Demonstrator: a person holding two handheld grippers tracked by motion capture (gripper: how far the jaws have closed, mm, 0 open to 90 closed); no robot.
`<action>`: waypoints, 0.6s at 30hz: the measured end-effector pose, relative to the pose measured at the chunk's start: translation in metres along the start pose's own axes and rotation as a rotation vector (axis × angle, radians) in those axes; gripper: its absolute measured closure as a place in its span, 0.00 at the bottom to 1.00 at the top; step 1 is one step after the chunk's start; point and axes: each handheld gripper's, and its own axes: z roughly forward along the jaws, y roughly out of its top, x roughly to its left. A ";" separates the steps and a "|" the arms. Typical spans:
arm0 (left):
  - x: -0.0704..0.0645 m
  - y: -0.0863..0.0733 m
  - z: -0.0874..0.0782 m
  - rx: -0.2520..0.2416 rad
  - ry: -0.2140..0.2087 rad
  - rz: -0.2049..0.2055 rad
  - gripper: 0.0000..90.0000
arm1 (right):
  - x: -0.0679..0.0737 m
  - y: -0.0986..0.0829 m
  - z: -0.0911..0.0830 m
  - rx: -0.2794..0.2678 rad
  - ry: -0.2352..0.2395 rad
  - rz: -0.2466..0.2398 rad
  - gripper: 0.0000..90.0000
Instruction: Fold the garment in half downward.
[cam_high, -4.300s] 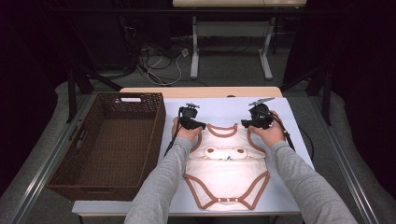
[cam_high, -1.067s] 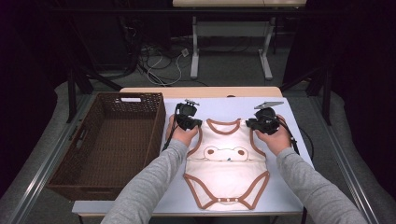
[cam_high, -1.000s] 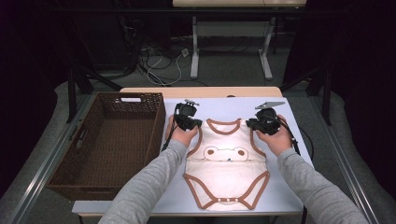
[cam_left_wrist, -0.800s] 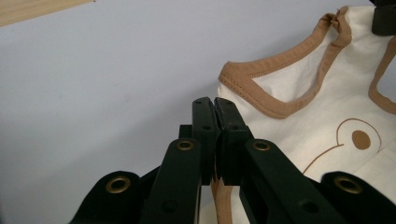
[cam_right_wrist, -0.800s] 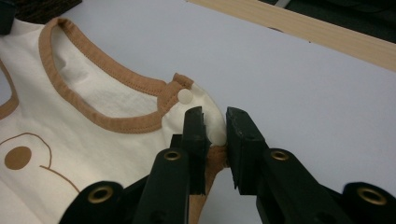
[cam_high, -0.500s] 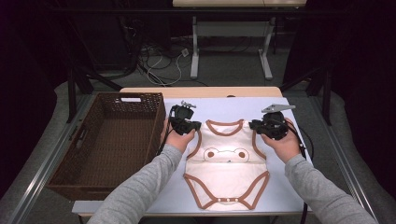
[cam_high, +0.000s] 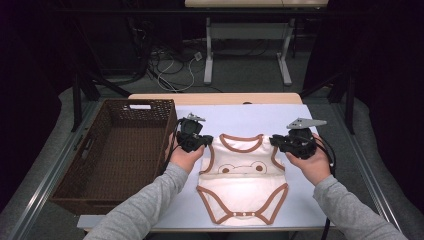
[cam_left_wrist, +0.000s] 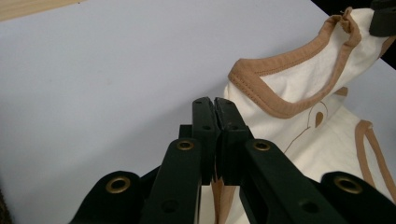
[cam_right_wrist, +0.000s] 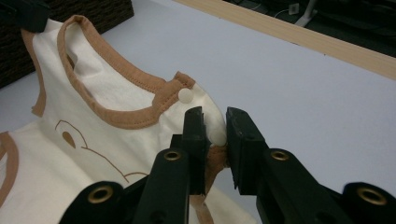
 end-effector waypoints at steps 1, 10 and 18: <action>-0.001 -0.001 -0.001 0.000 -0.002 0.001 0.98 | 0.000 -0.001 -0.002 -0.004 0.003 -0.004 0.87; -0.010 -0.014 -0.010 -0.014 -0.025 0.000 0.98 | 0.008 -0.012 -0.017 -0.013 0.025 0.002 0.87; -0.019 -0.025 -0.017 -0.020 -0.038 -0.001 0.98 | 0.016 -0.020 -0.030 -0.020 0.048 0.006 0.87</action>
